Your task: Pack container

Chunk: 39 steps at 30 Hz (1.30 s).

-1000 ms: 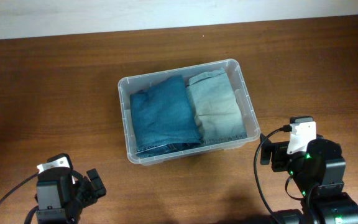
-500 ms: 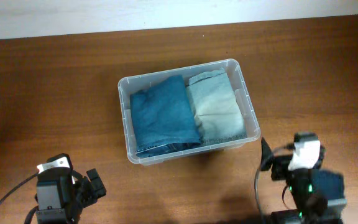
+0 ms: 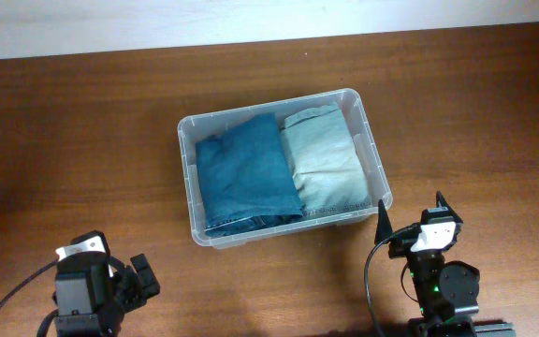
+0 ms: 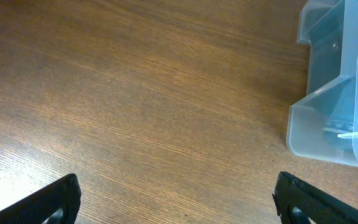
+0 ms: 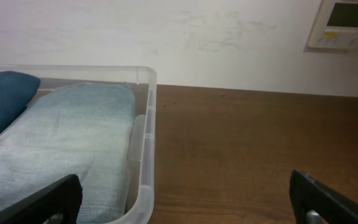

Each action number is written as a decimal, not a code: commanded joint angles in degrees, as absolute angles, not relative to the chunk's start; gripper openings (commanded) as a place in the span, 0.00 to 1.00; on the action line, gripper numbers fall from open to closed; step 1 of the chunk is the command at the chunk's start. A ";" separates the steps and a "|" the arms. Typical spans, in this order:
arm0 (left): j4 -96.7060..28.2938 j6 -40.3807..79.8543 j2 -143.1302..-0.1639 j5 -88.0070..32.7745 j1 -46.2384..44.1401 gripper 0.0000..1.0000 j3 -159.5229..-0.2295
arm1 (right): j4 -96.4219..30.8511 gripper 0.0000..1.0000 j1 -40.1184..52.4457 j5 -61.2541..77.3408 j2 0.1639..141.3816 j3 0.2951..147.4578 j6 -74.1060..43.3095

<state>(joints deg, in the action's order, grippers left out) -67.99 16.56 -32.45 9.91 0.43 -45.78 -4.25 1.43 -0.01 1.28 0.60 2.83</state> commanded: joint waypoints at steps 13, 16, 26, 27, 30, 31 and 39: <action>-67.99 17.30 -32.27 10.35 0.36 1.00 -45.74 | -4.73 0.99 1.10 -0.49 0.80 0.36 2.98; -67.99 17.30 -32.27 10.35 0.36 0.99 -45.74 | -4.73 0.99 1.10 -0.49 0.80 0.36 2.98; -52.36 10.52 -20.84 11.44 -0.86 0.99 -34.50 | -4.73 0.98 1.10 -0.49 0.80 0.38 2.98; -47.22 9.04 -16.80 11.44 -1.37 1.00 -29.98 | -4.73 0.98 1.10 -0.49 0.80 0.36 2.98; -34.17 8.86 -6.46 11.42 -1.52 0.99 -18.68 | -4.73 0.99 1.10 -0.49 0.80 0.38 2.98; -29.95 8.34 -4.25 11.42 -1.50 1.00 -15.90 | -4.73 0.98 1.10 -0.49 0.80 0.38 2.98; -0.34 -6.35 -0.56 6.83 -1.58 0.99 -0.51 | -4.73 0.98 1.10 -0.49 0.80 0.38 2.98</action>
<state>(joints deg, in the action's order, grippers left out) -0.14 0.01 -1.32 9.58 -1.28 -3.18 -4.27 1.43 -0.03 1.21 0.60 3.01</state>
